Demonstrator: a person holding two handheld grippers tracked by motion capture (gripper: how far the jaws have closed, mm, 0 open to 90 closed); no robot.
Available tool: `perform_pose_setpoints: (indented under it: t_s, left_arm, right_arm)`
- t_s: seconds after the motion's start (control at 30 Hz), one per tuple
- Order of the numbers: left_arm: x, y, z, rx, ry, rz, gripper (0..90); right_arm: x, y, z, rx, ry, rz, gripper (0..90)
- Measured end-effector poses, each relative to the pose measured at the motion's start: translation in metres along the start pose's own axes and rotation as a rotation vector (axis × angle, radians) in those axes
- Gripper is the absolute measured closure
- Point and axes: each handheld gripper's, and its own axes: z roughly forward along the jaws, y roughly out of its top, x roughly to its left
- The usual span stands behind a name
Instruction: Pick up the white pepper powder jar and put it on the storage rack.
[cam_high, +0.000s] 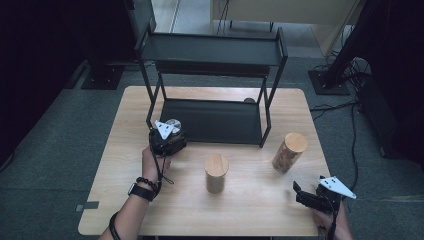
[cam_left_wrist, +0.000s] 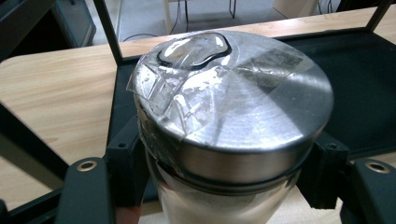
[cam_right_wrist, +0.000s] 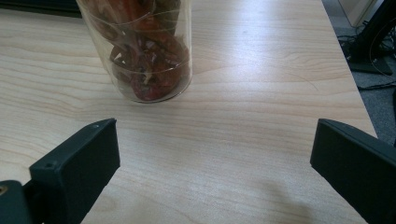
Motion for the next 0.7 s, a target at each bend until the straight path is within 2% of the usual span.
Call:
perform_pose_setpoints:
  t_s: [0.17, 0.5, 0.7]
  left_arm:
    - [-0.001, 0.005, 0.007, 0.001, 0.005, 0.029, 31.4]
    - [-0.001, 0.012, 0.021, -0.001, 0.003, 0.025, 31.4]
    - [0.001, 0.018, 0.03, -0.001, 0.019, 0.026, 31.4]
  right_arm:
    - [0.0, 0.0, 0.0, 0.003, -0.001, 0.0, 1.3]
    - [0.001, 0.0, 0.001, 0.007, -0.003, 0.0, 1.3]
    - [0.001, 0.0, 0.001, 0.006, -0.009, 0.002, 1.3]
